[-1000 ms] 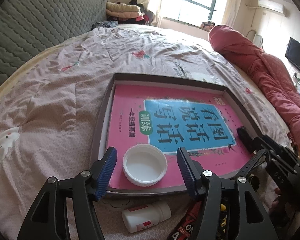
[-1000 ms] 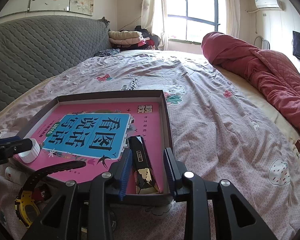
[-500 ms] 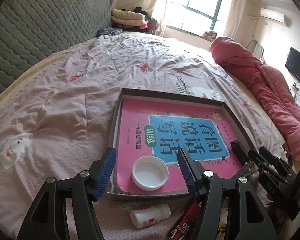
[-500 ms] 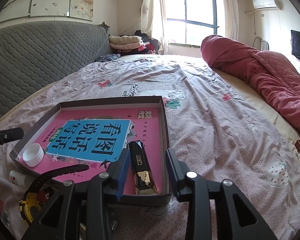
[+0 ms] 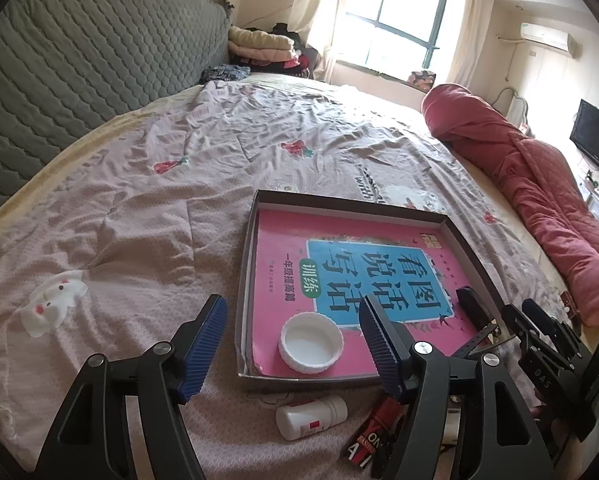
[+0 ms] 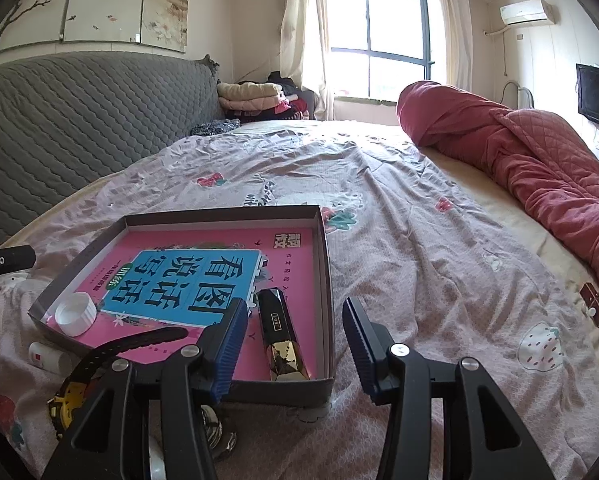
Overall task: Organize rigid objects
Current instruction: 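Withdraw both open grippers back from the tray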
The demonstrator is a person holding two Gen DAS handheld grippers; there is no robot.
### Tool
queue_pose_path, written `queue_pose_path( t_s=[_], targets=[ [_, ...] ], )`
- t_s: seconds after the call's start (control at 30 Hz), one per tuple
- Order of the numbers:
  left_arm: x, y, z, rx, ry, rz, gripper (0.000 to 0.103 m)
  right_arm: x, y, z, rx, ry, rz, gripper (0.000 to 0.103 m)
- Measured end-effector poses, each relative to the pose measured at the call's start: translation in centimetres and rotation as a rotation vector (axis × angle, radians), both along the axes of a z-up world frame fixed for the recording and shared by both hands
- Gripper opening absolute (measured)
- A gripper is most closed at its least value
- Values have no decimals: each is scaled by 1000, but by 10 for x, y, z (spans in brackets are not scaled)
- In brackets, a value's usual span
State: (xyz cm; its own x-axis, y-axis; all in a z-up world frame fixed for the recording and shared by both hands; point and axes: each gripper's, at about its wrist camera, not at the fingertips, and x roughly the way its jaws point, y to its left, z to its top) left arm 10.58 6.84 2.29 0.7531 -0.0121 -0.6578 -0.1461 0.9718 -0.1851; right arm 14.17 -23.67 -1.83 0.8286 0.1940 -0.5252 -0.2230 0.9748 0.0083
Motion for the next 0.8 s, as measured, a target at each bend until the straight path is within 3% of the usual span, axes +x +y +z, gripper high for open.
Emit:
queue_pose_path(
  t_s=[0.8],
  targets=[
    [-30,-13,17,2,-28,-47,71,-41,5,13,-10,-20,-6,50]
  ],
)
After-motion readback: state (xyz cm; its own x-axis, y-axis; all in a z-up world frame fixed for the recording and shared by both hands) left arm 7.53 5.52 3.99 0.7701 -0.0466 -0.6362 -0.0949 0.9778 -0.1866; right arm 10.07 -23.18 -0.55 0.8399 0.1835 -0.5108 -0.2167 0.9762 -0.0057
